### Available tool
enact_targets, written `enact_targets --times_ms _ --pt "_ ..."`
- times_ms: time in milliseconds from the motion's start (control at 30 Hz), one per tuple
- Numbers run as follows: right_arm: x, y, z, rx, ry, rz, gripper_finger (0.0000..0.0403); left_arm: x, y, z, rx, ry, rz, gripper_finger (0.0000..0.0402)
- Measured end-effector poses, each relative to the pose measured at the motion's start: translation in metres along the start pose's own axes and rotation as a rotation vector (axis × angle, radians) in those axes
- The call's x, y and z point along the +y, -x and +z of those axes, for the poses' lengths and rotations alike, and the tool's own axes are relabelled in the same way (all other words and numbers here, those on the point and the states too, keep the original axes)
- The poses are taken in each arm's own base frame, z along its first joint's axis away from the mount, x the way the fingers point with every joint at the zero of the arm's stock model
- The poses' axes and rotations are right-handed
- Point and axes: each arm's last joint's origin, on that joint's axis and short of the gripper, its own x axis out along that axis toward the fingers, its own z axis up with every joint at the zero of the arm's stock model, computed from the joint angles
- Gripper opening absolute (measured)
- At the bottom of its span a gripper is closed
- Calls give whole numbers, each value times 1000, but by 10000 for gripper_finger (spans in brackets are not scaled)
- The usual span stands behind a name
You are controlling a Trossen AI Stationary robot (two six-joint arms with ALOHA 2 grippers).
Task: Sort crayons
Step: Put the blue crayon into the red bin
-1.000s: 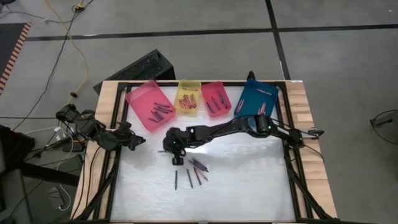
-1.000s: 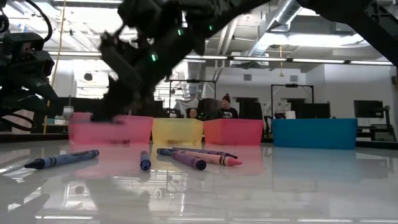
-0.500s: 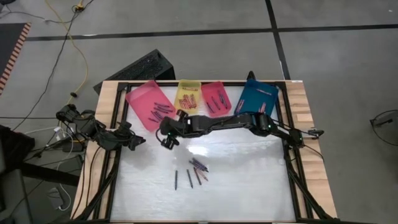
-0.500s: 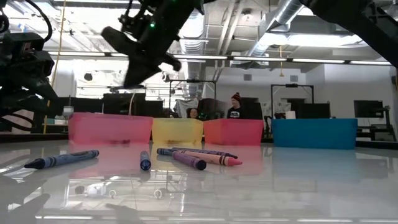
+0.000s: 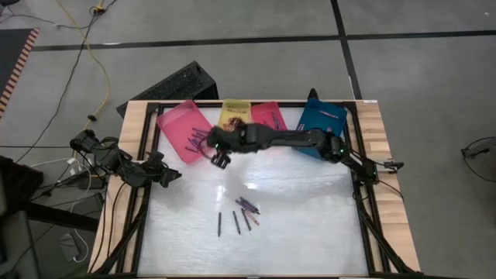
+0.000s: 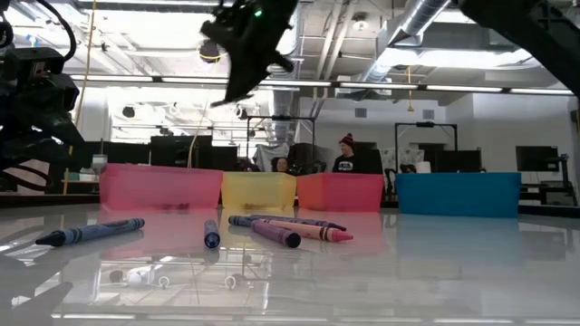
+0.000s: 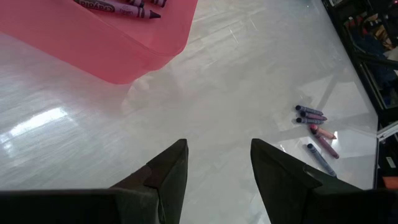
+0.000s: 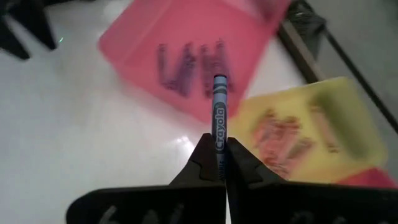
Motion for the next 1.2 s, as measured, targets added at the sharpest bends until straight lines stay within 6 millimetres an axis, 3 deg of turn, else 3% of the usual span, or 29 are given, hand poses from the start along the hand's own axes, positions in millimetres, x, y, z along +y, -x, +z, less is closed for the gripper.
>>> enact_targets --times_ms 267,533,967,1200 --pt "-57 49 10 14 -35 -111 7 0 0 0 -1 0 0 165" --pt "-102 82 3 110 -56 -200 8 0 0 0 0 0 0 165" --pt "-168 123 -11 223 -76 -297 8 0 0 0 0 0 0 165" --pt "-197 124 -33 285 -126 -348 8 0 0 0 0 0 0 165"
